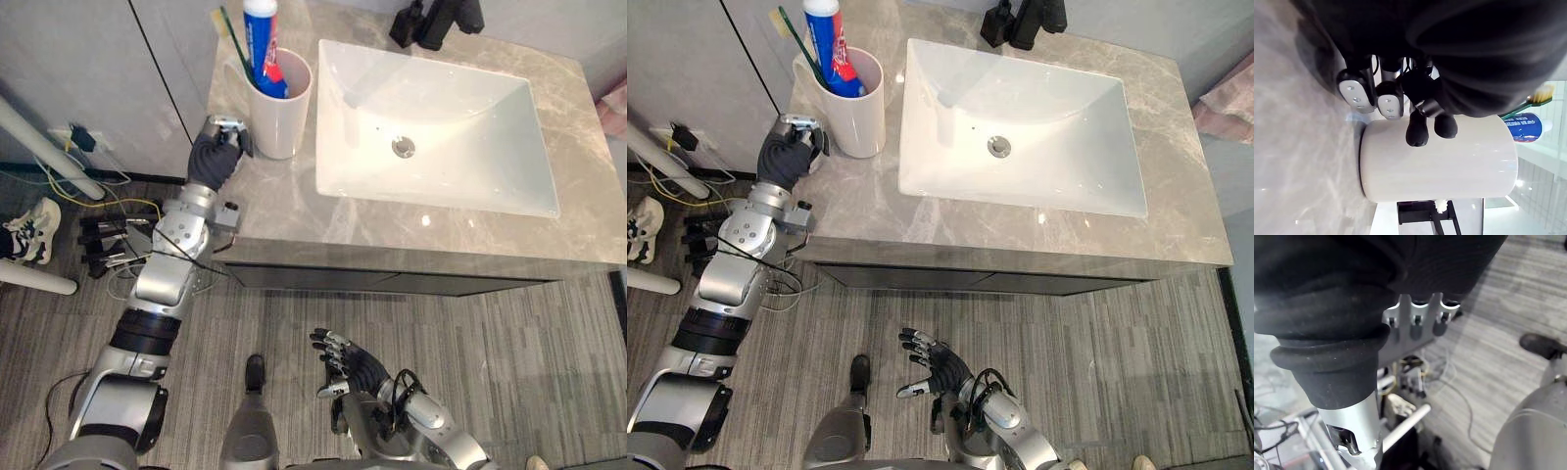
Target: Organize washtable
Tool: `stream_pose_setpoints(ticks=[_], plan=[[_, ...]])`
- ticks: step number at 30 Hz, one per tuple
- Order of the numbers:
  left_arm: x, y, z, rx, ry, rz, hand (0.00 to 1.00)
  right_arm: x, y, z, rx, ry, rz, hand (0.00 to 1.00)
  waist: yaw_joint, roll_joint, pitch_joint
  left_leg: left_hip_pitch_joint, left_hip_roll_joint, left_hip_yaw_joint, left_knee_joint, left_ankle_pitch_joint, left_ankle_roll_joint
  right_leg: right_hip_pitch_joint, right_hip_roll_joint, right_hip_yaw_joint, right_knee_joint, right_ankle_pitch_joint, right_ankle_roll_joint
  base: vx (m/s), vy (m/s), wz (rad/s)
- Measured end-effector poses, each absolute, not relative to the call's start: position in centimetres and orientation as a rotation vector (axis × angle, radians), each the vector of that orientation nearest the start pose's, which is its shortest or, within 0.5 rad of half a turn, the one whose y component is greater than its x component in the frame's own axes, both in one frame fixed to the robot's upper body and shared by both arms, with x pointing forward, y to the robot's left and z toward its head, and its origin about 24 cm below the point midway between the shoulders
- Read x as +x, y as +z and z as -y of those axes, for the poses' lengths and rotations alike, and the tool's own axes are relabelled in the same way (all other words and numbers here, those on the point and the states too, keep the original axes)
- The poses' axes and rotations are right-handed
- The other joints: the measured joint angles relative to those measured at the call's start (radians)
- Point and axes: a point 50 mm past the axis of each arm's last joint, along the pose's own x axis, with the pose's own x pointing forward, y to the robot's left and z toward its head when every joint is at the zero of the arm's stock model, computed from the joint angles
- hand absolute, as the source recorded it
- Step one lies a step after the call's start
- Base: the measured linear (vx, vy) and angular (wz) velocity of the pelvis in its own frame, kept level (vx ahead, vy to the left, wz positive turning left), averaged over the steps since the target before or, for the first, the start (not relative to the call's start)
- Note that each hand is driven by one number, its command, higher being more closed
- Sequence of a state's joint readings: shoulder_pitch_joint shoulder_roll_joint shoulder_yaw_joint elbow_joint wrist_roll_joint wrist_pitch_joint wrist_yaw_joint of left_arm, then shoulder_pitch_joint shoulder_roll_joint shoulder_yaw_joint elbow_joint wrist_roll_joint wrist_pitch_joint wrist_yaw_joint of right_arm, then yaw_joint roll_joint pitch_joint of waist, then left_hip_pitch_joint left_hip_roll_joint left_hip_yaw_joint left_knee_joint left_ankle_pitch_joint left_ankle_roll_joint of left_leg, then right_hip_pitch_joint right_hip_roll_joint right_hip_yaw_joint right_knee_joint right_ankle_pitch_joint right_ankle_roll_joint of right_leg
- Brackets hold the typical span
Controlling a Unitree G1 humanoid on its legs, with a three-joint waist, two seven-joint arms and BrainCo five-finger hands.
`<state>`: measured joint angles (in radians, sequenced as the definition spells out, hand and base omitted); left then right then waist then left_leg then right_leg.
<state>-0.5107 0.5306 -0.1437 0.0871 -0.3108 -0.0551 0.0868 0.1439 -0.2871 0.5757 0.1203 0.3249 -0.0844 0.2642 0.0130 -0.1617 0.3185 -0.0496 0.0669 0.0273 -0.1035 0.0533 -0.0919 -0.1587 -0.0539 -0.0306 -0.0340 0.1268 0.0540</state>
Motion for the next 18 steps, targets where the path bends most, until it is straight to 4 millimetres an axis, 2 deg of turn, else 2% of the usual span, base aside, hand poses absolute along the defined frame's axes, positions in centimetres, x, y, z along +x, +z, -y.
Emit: stream_pose_setpoints(ticks=[3, 6, 9, 14, 18], plan=[[32.0, 16.2, -18.7, 0.202, -0.102, 0.379, 1.00, 17.1, -3.6, 8.2, 0.093, 0.728, -0.362, 0.00, 0.000, 0.016, -0.034, 0.002, 0.005, -0.002, 0.000, 0.001, -0.001, 0.002, 0.007, -0.002, 0.000, 0.000, 0.000, 0.00, 0.000, 0.00], [31.5, 14.8, -18.5, 0.196, -0.132, 0.337, 1.00, 17.2, -3.6, 8.6, 0.082, 0.722, -0.364, 0.00, -0.004, 0.020, -0.049, 0.017, 0.005, -0.007, 0.000, 0.004, -0.005, 0.020, 0.009, -0.007, 0.001, -0.003, -0.004, -0.02, -0.004, 0.03], [31.2, 14.0, -18.2, 0.200, -0.160, 0.311, 1.00, 17.2, -3.7, 8.6, 0.079, 0.720, -0.369, 0.00, -0.006, 0.020, -0.059, 0.022, 0.004, -0.015, 0.000, 0.011, -0.007, 0.023, 0.005, -0.019, 0.015, -0.025, 0.004, -0.04, -0.006, 0.11], [30.6, 12.1, -17.3, 0.207, -0.205, 0.243, 1.00, 17.1, -4.3, 8.8, 0.074, 0.715, -0.399, 0.00, -0.010, 0.017, -0.105, 0.019, 0.000, -0.022, 0.000, 0.019, -0.002, 0.026, -0.003, -0.027, 0.013, -0.026, 0.005, -0.02, 0.003, 0.07], [30.6, 11.8, -16.8, 0.193, -0.214, 0.237, 1.00, 17.1, -4.3, 8.8, 0.073, 0.714, -0.398, 0.00, -0.012, 0.012, -0.109, 0.020, -0.005, -0.022, 0.000, 0.022, 0.002, 0.028, -0.011, -0.029, 0.013, -0.024, 0.008, -0.01, 0.003, 0.03]])
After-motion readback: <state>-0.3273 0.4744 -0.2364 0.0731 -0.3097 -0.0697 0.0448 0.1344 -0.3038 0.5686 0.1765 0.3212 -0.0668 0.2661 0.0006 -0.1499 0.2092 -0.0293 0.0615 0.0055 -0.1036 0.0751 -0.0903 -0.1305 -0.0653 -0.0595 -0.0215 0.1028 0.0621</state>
